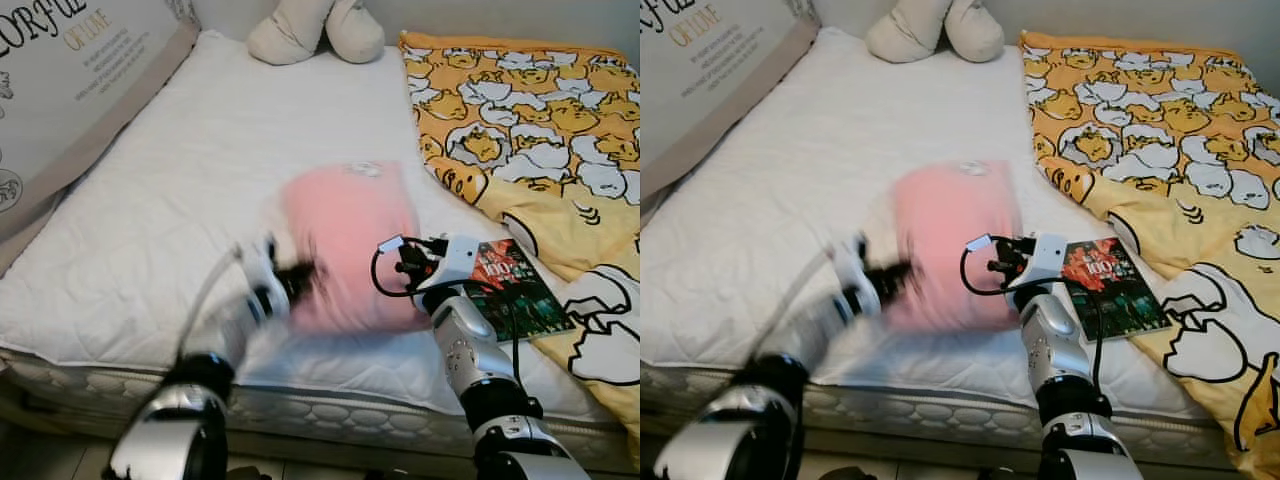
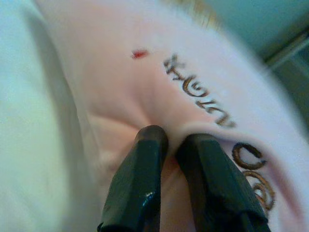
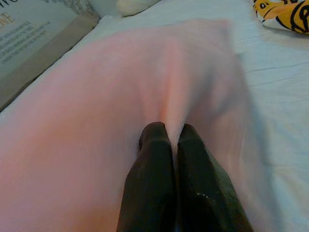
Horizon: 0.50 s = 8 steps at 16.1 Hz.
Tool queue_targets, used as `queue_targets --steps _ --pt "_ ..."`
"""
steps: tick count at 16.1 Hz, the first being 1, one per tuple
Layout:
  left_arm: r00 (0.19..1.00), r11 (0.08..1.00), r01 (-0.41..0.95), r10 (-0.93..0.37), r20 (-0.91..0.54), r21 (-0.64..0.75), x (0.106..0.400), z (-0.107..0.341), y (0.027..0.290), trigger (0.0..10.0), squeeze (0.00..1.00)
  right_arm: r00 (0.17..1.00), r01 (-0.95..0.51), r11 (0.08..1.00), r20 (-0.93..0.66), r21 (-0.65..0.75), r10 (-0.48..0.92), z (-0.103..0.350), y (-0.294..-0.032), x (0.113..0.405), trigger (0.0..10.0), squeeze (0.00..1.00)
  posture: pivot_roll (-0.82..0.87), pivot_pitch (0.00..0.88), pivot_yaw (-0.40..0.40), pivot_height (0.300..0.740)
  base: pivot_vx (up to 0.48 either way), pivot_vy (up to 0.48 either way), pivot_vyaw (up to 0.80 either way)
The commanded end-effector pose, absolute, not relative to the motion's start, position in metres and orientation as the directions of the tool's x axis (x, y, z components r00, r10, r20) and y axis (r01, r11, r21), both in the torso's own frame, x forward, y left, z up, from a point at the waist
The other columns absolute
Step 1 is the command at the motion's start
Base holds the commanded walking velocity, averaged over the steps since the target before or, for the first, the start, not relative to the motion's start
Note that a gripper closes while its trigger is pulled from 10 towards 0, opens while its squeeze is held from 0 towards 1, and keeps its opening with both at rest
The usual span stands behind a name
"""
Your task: Clean up the room
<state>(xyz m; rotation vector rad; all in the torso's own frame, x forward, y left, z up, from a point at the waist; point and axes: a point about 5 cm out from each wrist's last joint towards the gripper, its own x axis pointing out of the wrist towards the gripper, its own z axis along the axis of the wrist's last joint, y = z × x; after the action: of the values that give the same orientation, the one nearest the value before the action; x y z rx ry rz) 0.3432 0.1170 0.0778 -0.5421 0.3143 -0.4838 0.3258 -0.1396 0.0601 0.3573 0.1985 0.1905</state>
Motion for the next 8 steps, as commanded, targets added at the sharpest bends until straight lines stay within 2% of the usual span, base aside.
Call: queue_targets --steps 1,4,8 --pt "0.856 0.738 0.385 -0.510 -0.083 -0.554 0.353 0.100 0.122 0.0 0.00 0.962 -0.157 0.914 -0.152 0.374 0.228 0.059 -0.137 0.324 0.0 0.00 0.05 0.000 0.018 0.740 0.000 0.000 0.00" --pt "0.877 0.754 0.376 -0.477 -0.054 -0.539 0.360 0.115 0.139 0.0 0.00 0.961 -0.155 0.914 -0.156 0.375 0.228 0.058 -0.136 0.324 0.0 0.00 0.05 0.000 0.019 0.740 0.000 0.000 0.00" --pt "0.857 0.751 0.401 -0.510 -0.075 -0.525 0.353 0.114 0.137 0.0 0.00 0.961 -0.157 0.914 -0.157 0.375 0.230 0.058 -0.136 0.323 0.0 0.00 0.06 0.000 0.018 0.740 0.000 0.000 0.00"
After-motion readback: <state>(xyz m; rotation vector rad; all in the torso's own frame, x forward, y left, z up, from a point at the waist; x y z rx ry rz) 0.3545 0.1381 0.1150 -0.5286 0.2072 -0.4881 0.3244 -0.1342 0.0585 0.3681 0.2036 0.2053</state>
